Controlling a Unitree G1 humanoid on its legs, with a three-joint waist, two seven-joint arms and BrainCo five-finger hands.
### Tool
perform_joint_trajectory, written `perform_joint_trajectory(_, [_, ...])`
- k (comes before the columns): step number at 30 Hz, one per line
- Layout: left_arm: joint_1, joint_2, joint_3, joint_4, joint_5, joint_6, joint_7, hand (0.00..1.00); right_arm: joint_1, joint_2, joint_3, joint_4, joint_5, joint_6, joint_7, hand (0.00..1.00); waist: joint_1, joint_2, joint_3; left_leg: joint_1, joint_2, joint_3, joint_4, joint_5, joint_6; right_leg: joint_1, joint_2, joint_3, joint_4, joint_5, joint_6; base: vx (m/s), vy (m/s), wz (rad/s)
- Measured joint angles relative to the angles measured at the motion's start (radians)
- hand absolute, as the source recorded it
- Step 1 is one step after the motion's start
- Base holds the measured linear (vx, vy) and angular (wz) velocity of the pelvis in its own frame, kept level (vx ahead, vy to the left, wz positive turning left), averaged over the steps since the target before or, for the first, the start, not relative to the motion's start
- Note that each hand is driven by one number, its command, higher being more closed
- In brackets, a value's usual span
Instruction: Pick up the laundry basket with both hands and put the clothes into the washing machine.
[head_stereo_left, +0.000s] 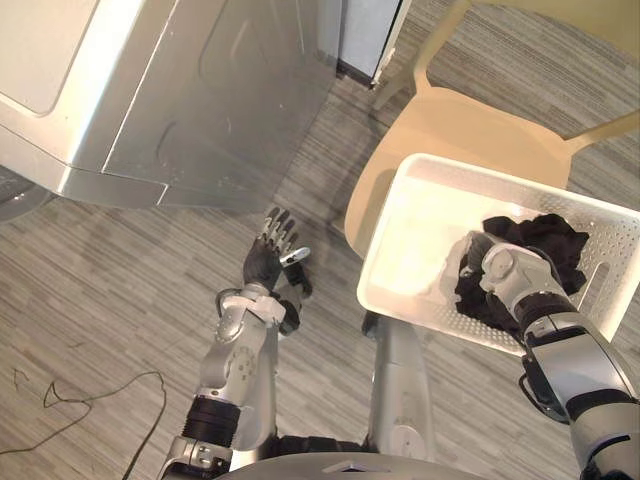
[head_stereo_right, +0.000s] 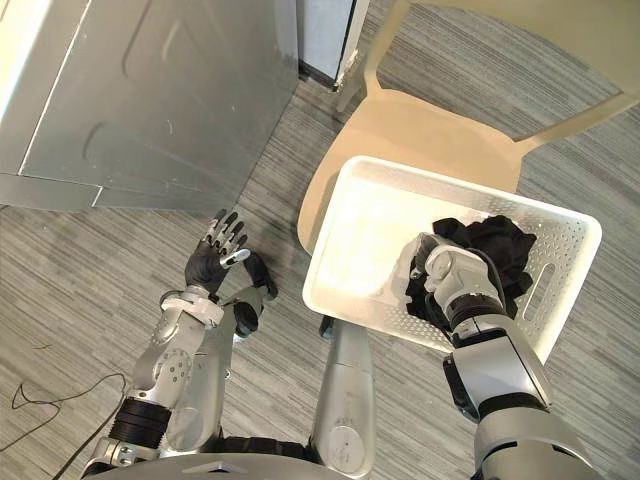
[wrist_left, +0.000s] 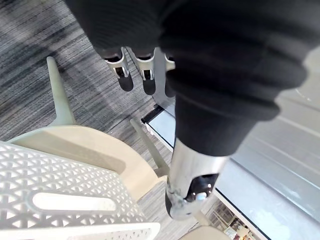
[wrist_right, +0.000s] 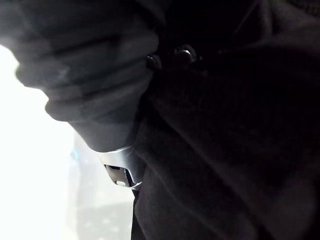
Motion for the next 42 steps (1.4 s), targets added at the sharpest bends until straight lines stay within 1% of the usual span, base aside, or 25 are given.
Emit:
perform_joint_trajectory(3, [-0.001, 0.0, -0.004, 0.002, -0.018, -0.001, 0.001, 0.0, 0.004, 0.0, -0.02, 0.007, 0.113, -0.004, -0.062, 1.0, -0.005, 0.01, -0.007, 0.002, 0.0, 0.003, 0.0, 0.0, -0.001, 0.0, 0.0, 0.004, 0.0, 0.001, 0.0, -0.05, -0.014, -0.03])
perform_joint_trajectory(5, [-0.007, 0.0, -0.006, 0.007, -0.019, -0.006, 0.005, 0.0, 0.005, 0.001, -0.074, 0.001, 0.268, -0.012, -0.115, 1.0, -0.006, 0.016, -0.011, 0.006, 0.002, 0.009, 0.0, 0.001, -0.001, 0.001, 0.0, 0.006, -0.001, 0.004, -0.002, -0.05, -0.015, -0.06])
perform_joint_trajectory(6, [-0.007, 0.0, -0.006, 0.007, -0.019, -0.009, 0.005, 0.0, 0.008, 0.001, -0.093, -0.012, 0.296, -0.014, -0.125, 1.0, -0.006, 0.018, -0.012, 0.006, 0.003, 0.011, 0.001, 0.001, -0.001, 0.001, 0.001, 0.006, -0.002, 0.005, -0.003, -0.05, -0.026, -0.05])
perform_joint_trajectory(7, [-0.01, 0.0, -0.003, 0.008, -0.031, -0.012, 0.009, 0.0, 0.031, 0.002, -0.158, -0.045, 0.412, -0.024, -0.155, 1.0, -0.005, 0.025, -0.016, 0.006, 0.007, 0.014, 0.005, 0.001, -0.001, 0.001, 0.003, 0.006, -0.003, 0.007, -0.003, -0.04, -0.026, -0.04])
perform_joint_trajectory(8, [-0.011, 0.0, 0.0, 0.009, -0.038, -0.013, 0.01, 0.0, 0.045, 0.004, -0.19, -0.072, 0.454, -0.026, -0.166, 1.0, -0.005, 0.026, -0.017, 0.005, 0.009, 0.015, 0.007, 0.001, -0.001, 0.001, 0.004, 0.006, -0.004, 0.009, -0.003, -0.04, -0.038, -0.06])
perform_joint_trajectory(9, [-0.016, -0.001, 0.007, 0.014, -0.039, -0.017, 0.02, 0.0, 0.07, 0.019, -0.264, -0.139, 0.57, -0.029, -0.194, 1.0, -0.006, 0.031, -0.018, 0.004, 0.012, 0.016, 0.009, 0.001, 0.0, 0.001, 0.006, 0.005, -0.006, 0.012, -0.004, -0.03, -0.031, -0.05])
perform_joint_trajectory(10, [-0.019, -0.001, 0.012, 0.018, -0.039, -0.02, 0.025, 0.0, 0.083, 0.031, -0.3, -0.186, 0.615, -0.032, -0.205, 1.0, -0.006, 0.033, -0.019, 0.002, 0.015, 0.015, 0.011, 0.001, 0.0, 0.001, 0.007, 0.004, -0.007, 0.013, -0.003, -0.03, -0.049, -0.06])
perform_joint_trajectory(11, [-0.024, -0.002, 0.018, 0.026, -0.04, -0.024, 0.028, 0.0, 0.108, 0.06, -0.363, -0.293, 0.696, -0.035, -0.225, 1.0, -0.006, 0.039, -0.022, -0.003, 0.024, 0.015, 0.022, 0.0, 0.003, 0.002, 0.014, 0.003, -0.01, 0.015, -0.002, -0.03, -0.063, -0.07])
perform_joint_trajectory(12, [-0.026, -0.002, 0.024, 0.032, -0.04, -0.026, 0.032, 0.0, 0.129, 0.084, -0.405, -0.384, 0.746, -0.045, -0.237, 1.0, -0.003, 0.044, -0.025, -0.006, 0.034, 0.015, 0.034, -0.003, 0.007, 0.003, 0.019, 0.001, -0.01, 0.015, -0.003, -0.03, -0.082, -0.08])
perform_joint_trajectory(13, [-0.028, -0.002, 0.024, 0.045, -0.04, -0.032, 0.044, 0.0, 0.172, 0.124, -0.457, -0.541, 0.828, -0.051, -0.267, 1.0, 0.0, 0.049, -0.026, -0.006, 0.044, 0.012, 0.051, -0.007, 0.013, 0.007, 0.022, -0.004, -0.001, 0.015, -0.001, -0.01, -0.086, -0.02])
perform_joint_trajectory(15, [-0.027, -0.002, 0.025, 0.049, -0.04, -0.032, 0.052, 0.0, 0.22, 0.158, -0.508, -0.681, 0.87, -0.069, -0.294, 1.0, 0.003, 0.051, -0.027, -0.006, 0.052, 0.003, 0.071, -0.013, 0.018, 0.013, 0.022, -0.012, 0.014, 0.008, 0.001, 0.0, -0.066, 0.07])
perform_joint_trajectory(16, [-0.028, -0.001, 0.024, 0.049, -0.039, -0.032, 0.059, 0.0, 0.254, 0.181, -0.552, -0.789, 0.897, -0.084, -0.316, 1.0, 0.001, 0.052, -0.028, -0.007, 0.059, -0.009, 0.089, -0.022, 0.019, 0.025, 0.021, -0.023, 0.023, 0.001, 0.001, 0.01, -0.047, 0.14])
perform_joint_trajectory(19, [-0.023, 0.002, -0.008, 0.052, -0.037, -0.033, 0.067, 0.0, 0.335, 0.209, -0.648, -0.989, 0.942, -0.141, -0.365, 1.0, 0.002, 0.052, -0.028, 0.019, 0.067, -0.026, 0.13, -0.049, 0.024, 0.067, 0.014, -0.033, 0.052, -0.03, 0.0, 0.01, -0.024, 0.13])
perform_joint_trajectory(24, [-0.009, 0.015, -0.07, 0.052, -0.035, -0.033, 0.067, 0.0, 0.469, 0.272, -0.675, -1.188, 0.998, -0.183, -0.374, 1.0, -0.001, 0.05, -0.032, 0.071, 0.063, -0.022, 0.143, -0.073, 0.029, 0.115, 0.001, -0.032, 0.07, -0.056, 0.017, 0.0, -0.011, 0.03])
perform_joint_trajectory(26, [0.001, 0.021, -0.087, 0.052, -0.034, -0.033, 0.066, 0.0, 0.535, 0.285, -0.671, -1.211, 1.015, -0.192, -0.367, 1.0, -0.003, 0.049, -0.042, 0.079, 0.061, -0.025, 0.146, -0.076, 0.03, 0.125, -0.002, -0.033, 0.077, -0.063, 0.019, 0.02, -0.038, 0.05])
perform_joint_trajectory(27, [0.006, 0.022, -0.097, 0.052, -0.034, -0.033, 0.066, 0.0, 0.572, 0.285, -0.664, -1.219, 1.029, -0.196, -0.358, 0.0, -0.006, 0.049, -0.045, 0.087, 0.058, -0.026, 0.146, -0.077, 0.029, 0.13, -0.006, -0.033, 0.082, -0.066, 0.021, 0.02, -0.038, 0.09])
perform_joint_trajectory(29, [0.011, 0.028, -0.108, 0.052, -0.034, -0.033, 0.066, 0.0, 0.621, 0.281, -0.648, -1.244, 1.037, -0.196, -0.326, 0.0, -0.02, 0.048, -0.045, 0.088, 0.051, -0.034, 0.148, -0.077, 0.029, 0.133, -0.015, -0.037, 0.093, -0.074, 0.025, 0.01, -0.042, 0.12])
perform_joint_trajectory(31, [0.012, 0.045, -0.114, 0.052, -0.034, -0.033, 0.064, 0.0, 0.682, 0.262, -0.61, -1.284, 1.002, -0.178, -0.292, 0.0, -0.026, 0.047, -0.045, 0.083, 0.052, -0.037, 0.153, -0.079, 0.03, 0.13, -0.016, -0.039, 0.096, -0.078, 0.027, 0.0, -0.044, 0.05])
perform_joint_trajectory(32, [0.017, 0.051, -0.116, 0.05, -0.023, -0.032, 0.057, 0.0, 0.727, 0.233, -0.576, -1.305, 0.935, -0.15, -0.244, 0.0, -0.026, 0.045, -0.046, 0.075, 0.054, -0.038, 0.159, -0.08, 0.029, 0.12, -0.016, -0.038, 0.1, -0.08, 0.028, 0.0, -0.043, 0.0])
perform_joint_trajectory(34, [0.02, 0.052, -0.115, 0.049, -0.012, -0.032, 0.052, 0.0, 0.762, 0.192, -0.542, -1.308, 0.891, -0.129, -0.202, 0.0, -0.026, 0.044, -0.044, 0.058, 0.058, -0.039, 0.169, -0.082, 0.029, 0.104, -0.015, -0.039, 0.106, -0.08, 0.028, 0.0, -0.046, 0.01])
perform_joint_trajectory(35, [0.023, 0.056, -0.116, 0.048, 0.005, -0.032, 0.044, 0.0, 0.787, 0.169, -0.527, -1.306, 0.844, -0.109, -0.166, 0.0, -0.026, 0.043, -0.044, 0.039, 0.064, -0.043, 0.181, -0.083, 0.029, 0.092, -0.014, -0.044, 0.108, -0.08, 0.028, 0.0, -0.05, 0.03])
perform_joint_trajectory(36, [0.025, 0.065, -0.116, 0.049, 0.015, -0.031, 0.042, 0.0, 0.812, 0.148, -0.512, -1.303, 0.804, -0.093, -0.135, 0.0, -0.027, 0.034, -0.039, 0.027, 0.066, -0.044, 0.186, -0.084, 0.03, 0.082, -0.015, -0.045, 0.113, -0.08, 0.028, 0.0, -0.041, 0.04])
perform_joint_trajectory(38, [0.027, 0.079, -0.116, 0.049, 0.031, -0.03, 0.034, 0.0, 0.846, 0.127, -0.506, -1.303, 0.759, -0.075, -0.086, 0.0, -0.028, 0.025, -0.036, 0.016, 0.066, -0.047, 0.189, -0.084, 0.03, 0.072, -0.015, -0.046, 0.114, -0.078, 0.03, 0.01, -0.015, 0.01])
perform_joint_trajectory(39, [0.027, 0.091, -0.116, 0.049, 0.041, -0.029, 0.024, 0.0, 0.871, 0.102, -0.497, -1.291, 0.755, -0.067, -0.058, 0.0, -0.03, 0.016, -0.03, 0.013, 0.067, -0.048, 0.192, -0.084, 0.03, 0.071, -0.015, -0.047, 0.114, -0.077, 0.031, 0.0, 0.0, 0.0])
perform_joint_trajectory(42, [0.027, 0.12, -0.115, 0.049, 0.056, -0.028, 0.012, 0.0, 0.915, 0.018, -0.437, -1.195, 0.673, -0.062, 0.023, 0.0, -0.035, -0.011, -0.02, 0.008, 0.067, -0.05, 0.195, -0.087, 0.034, 0.07, -0.016, -0.049, 0.111, -0.075, 0.03, 0.0, 0.0, 0.0])
